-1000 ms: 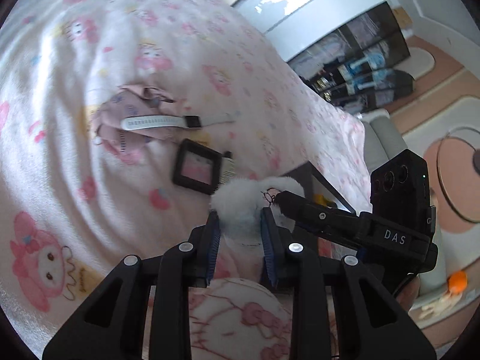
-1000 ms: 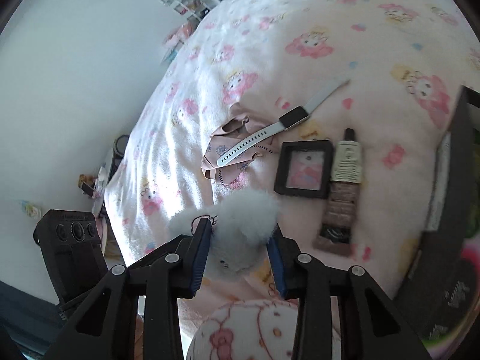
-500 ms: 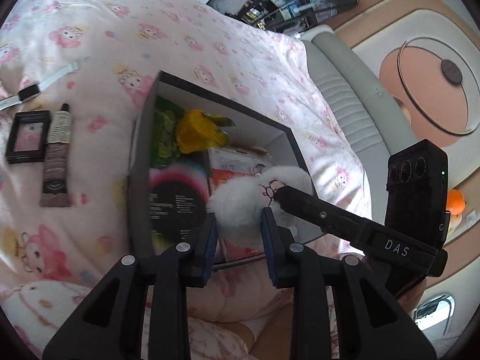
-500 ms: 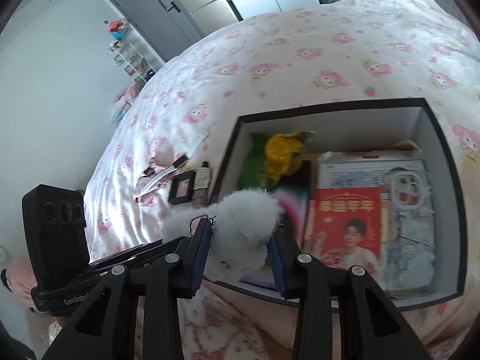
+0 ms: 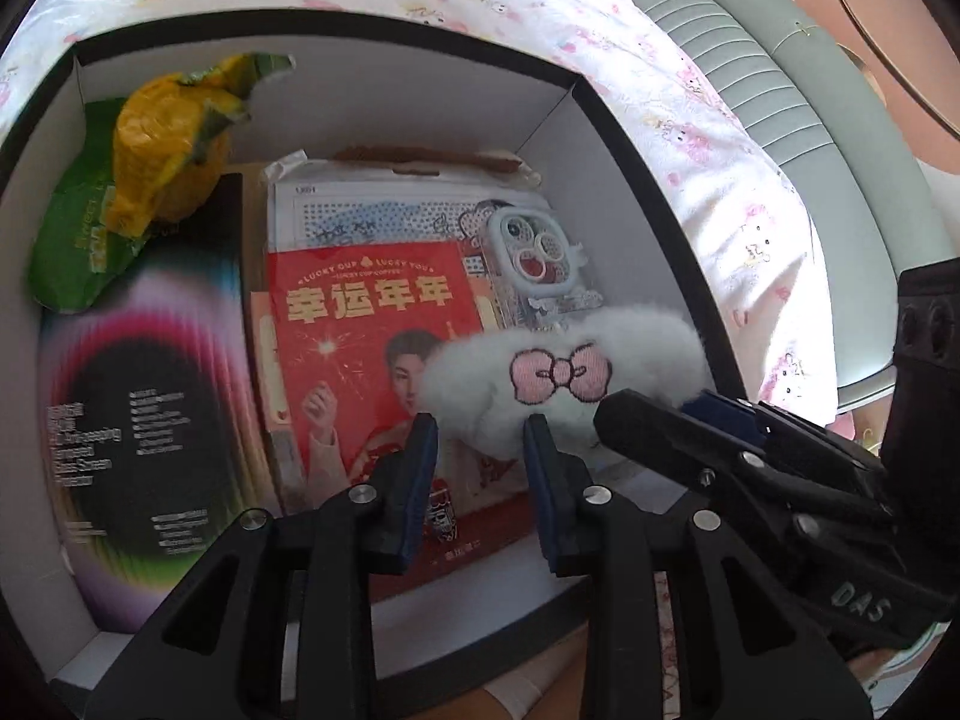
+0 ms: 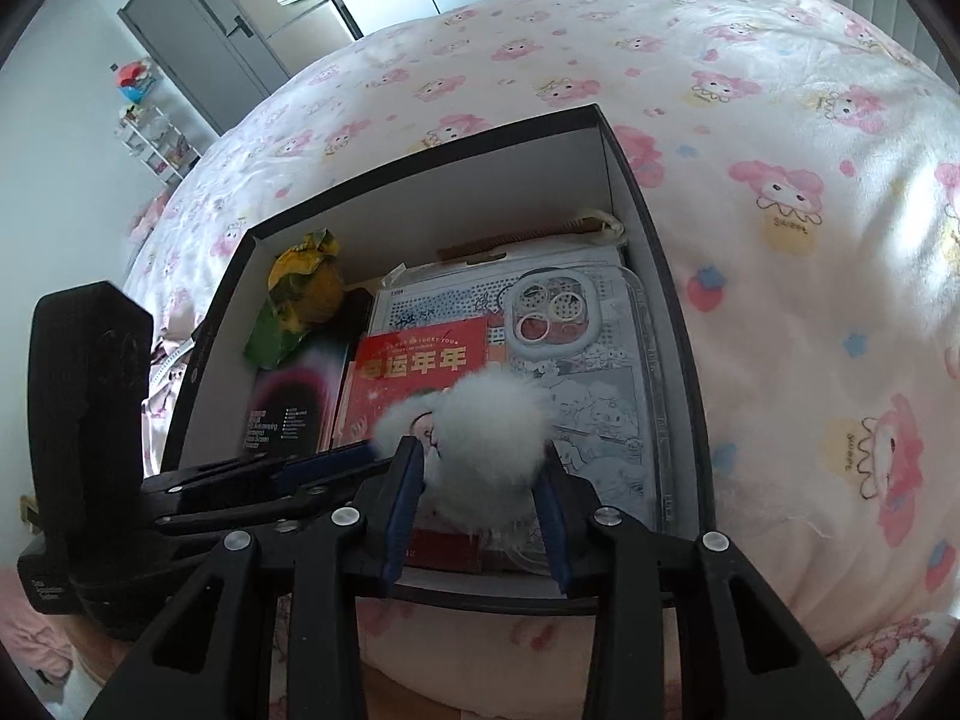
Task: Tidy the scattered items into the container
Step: 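Carry the white plush toy into the black box and lower it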
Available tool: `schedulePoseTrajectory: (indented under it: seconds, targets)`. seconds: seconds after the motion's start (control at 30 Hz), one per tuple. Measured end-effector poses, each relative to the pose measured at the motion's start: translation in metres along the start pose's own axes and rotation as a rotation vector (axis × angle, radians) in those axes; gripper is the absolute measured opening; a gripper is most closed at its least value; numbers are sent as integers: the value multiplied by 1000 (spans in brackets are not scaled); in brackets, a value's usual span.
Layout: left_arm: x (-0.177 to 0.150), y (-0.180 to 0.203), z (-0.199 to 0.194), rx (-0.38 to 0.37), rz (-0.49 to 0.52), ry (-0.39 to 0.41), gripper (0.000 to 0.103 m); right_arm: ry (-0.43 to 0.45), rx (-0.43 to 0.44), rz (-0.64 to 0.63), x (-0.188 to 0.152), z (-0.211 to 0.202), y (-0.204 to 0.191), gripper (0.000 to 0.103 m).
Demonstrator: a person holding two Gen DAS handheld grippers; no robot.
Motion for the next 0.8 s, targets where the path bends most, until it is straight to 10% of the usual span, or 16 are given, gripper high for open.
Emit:
schedulePoseTrajectory:
  seconds: [0.3, 0.8]
  targets:
    - [6, -9, -32, -107, -49, 99, 26, 62, -54, 3, 7, -18, -2, 33]
    - [42, -22, -15, 28, -43, 25, 26, 38, -77, -32, 16, -1, 1, 33]
Point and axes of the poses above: each gripper's, at about its wrist camera, not at the fingertips, and z roughly the way its jaws point, y to its right, x to its top, the point moved 8 cm from there along z, roughly the way its jaws point, and after that the axes turned 5 degrees about y, right-handed, at the moved point
